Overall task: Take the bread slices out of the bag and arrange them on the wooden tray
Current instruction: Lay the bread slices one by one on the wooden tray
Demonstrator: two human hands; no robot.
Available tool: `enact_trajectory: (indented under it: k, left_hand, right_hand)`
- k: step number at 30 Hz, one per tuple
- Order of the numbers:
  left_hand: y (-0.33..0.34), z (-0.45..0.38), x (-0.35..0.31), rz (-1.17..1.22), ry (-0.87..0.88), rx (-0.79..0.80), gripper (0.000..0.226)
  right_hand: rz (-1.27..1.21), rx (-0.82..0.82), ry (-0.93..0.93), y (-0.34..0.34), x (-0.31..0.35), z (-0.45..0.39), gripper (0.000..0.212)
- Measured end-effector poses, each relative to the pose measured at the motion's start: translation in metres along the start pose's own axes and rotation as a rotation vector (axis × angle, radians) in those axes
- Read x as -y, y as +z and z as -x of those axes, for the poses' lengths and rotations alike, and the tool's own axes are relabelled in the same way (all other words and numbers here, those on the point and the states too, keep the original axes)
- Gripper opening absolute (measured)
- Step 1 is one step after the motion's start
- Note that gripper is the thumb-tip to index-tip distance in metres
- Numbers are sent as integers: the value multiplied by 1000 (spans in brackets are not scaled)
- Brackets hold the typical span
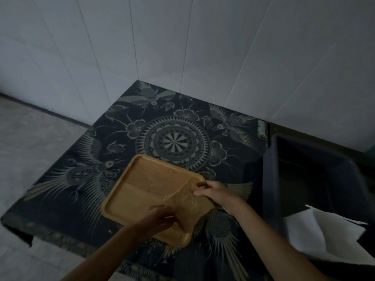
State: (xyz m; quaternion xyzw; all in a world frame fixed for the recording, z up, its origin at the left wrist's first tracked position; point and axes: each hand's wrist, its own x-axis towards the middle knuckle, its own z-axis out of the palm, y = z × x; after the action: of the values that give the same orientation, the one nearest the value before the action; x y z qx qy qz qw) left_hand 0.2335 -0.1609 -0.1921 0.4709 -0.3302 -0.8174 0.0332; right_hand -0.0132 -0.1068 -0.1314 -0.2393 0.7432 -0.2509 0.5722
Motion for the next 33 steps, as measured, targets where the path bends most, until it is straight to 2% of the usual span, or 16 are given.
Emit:
enact_trajectory:
  k: [4, 9, 11, 14, 19, 22, 25, 29, 31, 33]
  left_hand:
    - [-4, -3, 28, 153, -96, -23, 66]
    - [-3, 2, 52, 283, -99, -79, 59]
    - [-2, 4, 57, 315, -84, -90, 43]
    - [-3, 6, 58, 345, -114, -131, 26]
    - [-10, 6, 48, 320, -191, -124, 41]
    - [-14, 6, 39, 379, -259, -22, 32]
    - [-18, 8, 38, 267, -268, -85, 30]
    - [-30, 17, 32, -3, -198, -230, 21]
    - [-36, 19, 26, -234, -66, -329, 27]
    - [-37, 21, 14, -459, 94, -379, 24]
  right_hand:
    - [130, 78, -27, 15, -4, -21, 30]
    - [224, 199, -58, 34, -10, -43, 35]
    - [255, 222, -77, 40, -13, -52, 39]
    - [315, 211, -85, 48, -15, -61, 42]
    - [330, 173, -54, 49, -19, -68, 44]
    - [341, 148, -72, 47, -20, -66, 46]
    - [304, 101, -105, 43, -21, -59, 40]
    - [97, -93, -142, 24, -29, -34, 24]
    - [-21, -188, -143, 14, -38, -20, 18]
    - [-122, -269, -115, 10, -48, -11, 13]
